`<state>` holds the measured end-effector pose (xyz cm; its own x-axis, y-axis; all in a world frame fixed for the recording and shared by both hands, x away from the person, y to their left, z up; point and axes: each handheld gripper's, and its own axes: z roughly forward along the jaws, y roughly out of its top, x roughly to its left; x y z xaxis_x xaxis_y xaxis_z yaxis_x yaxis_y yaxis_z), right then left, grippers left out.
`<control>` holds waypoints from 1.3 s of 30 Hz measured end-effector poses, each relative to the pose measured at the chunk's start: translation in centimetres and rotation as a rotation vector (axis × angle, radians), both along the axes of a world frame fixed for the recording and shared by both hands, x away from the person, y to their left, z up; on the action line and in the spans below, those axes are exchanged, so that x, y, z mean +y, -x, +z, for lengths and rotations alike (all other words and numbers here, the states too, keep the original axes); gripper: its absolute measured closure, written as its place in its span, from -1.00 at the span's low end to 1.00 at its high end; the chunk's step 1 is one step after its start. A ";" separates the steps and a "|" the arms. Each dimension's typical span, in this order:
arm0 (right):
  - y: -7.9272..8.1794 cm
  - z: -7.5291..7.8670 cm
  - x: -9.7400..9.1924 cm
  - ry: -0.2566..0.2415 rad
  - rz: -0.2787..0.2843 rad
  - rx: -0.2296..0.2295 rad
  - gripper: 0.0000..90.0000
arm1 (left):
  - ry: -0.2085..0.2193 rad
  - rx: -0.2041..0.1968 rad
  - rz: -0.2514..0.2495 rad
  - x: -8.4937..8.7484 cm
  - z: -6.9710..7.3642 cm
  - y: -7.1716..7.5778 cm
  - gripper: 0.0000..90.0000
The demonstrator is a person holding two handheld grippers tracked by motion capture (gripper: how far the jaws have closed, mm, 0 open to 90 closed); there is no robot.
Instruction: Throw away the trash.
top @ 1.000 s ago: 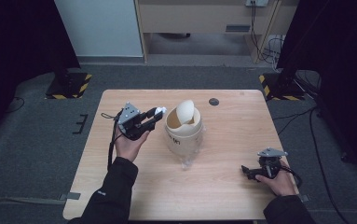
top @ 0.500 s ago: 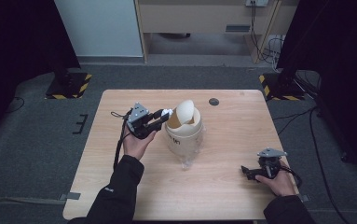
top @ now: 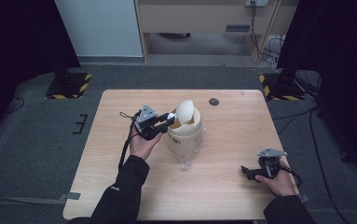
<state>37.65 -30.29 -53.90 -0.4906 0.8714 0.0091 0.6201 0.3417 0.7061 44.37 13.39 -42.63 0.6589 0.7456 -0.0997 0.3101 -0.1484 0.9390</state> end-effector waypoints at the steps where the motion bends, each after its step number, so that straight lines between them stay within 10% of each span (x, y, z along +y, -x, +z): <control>1: 0.0 0.0 0.0 0.000 0.000 0.000 -0.99 | -0.005 0.006 -0.001 -0.1 -0.1 -0.1 0.49; 12: 0.0 0.0 0.0 -0.001 0.000 0.000 -0.99 | 0.006 0.012 -0.026 0.6 -0.2 0.4 0.24; 23: 0.0 0.0 0.0 -0.001 0.000 0.000 -0.99 | 0.003 -0.004 0.018 5.1 0.2 3.4 0.09; 39: 0.0 0.0 0.0 0.001 0.001 0.001 -0.99 | -0.141 0.189 0.082 10.8 -5.0 8.1 -0.11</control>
